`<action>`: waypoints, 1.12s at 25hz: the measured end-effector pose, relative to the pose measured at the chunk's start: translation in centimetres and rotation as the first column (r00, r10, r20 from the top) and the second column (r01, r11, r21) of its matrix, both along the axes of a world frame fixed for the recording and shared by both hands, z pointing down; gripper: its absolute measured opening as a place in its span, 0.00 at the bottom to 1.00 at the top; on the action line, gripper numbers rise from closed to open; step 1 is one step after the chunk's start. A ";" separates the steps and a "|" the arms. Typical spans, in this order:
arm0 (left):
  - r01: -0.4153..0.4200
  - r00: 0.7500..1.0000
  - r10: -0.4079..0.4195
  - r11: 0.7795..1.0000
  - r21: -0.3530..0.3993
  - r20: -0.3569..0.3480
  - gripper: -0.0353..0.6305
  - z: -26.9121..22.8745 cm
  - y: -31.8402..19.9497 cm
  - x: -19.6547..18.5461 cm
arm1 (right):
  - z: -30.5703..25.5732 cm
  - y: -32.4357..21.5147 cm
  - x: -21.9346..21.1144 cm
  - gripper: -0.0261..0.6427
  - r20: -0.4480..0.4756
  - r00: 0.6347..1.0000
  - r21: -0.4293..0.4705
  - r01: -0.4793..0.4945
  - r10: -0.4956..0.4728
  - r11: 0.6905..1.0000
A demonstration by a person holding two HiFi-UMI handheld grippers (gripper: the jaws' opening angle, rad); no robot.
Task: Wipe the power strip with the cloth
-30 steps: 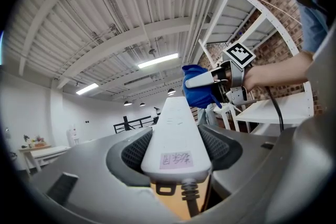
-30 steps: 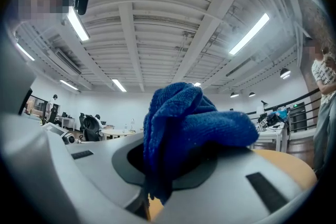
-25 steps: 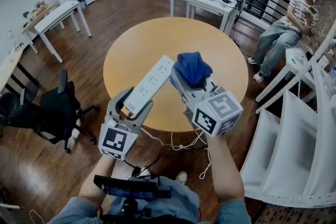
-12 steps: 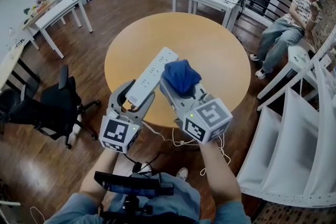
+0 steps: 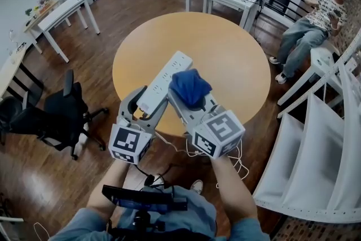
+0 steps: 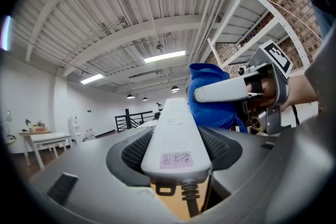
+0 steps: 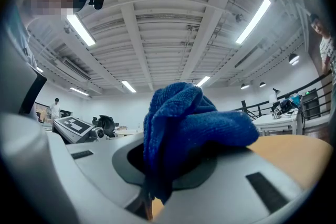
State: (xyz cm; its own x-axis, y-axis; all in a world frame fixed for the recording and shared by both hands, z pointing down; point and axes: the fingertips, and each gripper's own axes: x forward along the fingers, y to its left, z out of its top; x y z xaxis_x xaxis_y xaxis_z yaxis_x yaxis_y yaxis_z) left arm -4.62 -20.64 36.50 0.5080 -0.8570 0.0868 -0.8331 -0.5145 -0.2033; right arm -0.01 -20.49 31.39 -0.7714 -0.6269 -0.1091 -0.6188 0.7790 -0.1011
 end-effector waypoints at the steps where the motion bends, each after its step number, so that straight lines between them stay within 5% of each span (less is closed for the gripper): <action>1: 0.001 1.000 -0.001 1.000 -0.002 -0.002 0.48 0.1 -0.1 -0.1 | 0.1 0.0 -0.1 0.12 0.000 1.000 -0.002 0.001 -0.001 1.000; 9: 0.013 1.000 -0.013 1.000 -0.020 -0.007 0.48 2.1 -1.0 -0.8 | 0.7 -0.5 0.6 0.12 -0.009 1.000 -0.012 -0.020 0.020 1.000; 15: 0.035 0.999 -0.035 0.992 -0.122 0.000 0.48 8.8 -2.0 -1.9 | 2.3 -0.3 0.9 0.12 -0.024 0.999 -0.032 -0.040 0.039 0.999; 28: 0.077 0.997 -0.064 0.924 -0.374 0.046 0.48 21.8 -3.2 -2.7 | 6.6 0.3 2.1 0.12 -0.031 0.997 -0.127 -0.079 0.076 0.989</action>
State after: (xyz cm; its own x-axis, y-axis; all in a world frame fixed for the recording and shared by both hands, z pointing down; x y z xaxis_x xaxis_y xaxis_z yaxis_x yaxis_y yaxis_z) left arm -7.34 -23.86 58.27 0.4388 -0.7922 0.4242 -0.8663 -0.4984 -0.0346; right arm 2.07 -20.19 37.98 -0.7213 -0.6927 -0.0043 -0.6808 0.7100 -0.1802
